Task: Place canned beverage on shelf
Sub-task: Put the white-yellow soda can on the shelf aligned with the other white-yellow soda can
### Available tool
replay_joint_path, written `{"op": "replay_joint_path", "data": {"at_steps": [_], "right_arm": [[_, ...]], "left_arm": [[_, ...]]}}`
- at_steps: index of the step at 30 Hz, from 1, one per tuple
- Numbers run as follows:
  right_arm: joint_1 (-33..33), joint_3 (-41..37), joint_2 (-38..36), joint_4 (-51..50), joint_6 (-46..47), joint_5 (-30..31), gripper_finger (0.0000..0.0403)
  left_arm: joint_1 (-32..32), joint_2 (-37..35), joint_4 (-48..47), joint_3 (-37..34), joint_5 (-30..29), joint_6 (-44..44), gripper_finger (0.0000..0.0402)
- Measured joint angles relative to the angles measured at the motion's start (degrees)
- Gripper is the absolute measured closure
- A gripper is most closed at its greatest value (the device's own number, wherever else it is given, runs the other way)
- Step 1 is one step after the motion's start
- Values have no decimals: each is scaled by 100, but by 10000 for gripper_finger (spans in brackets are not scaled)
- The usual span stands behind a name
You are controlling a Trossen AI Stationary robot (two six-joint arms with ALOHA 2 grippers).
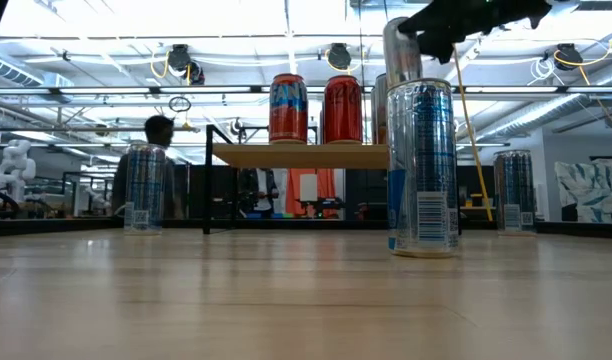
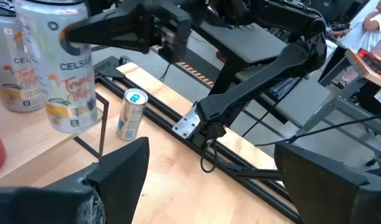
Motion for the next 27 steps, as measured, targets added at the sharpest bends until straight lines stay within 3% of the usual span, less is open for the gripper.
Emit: {"op": "replay_joint_path", "data": {"at_steps": [27], "right_arm": [[-116, 2, 738, 169, -956, 168, 179]], "left_arm": [[136, 0, -26, 0, 73, 15, 54]]}}
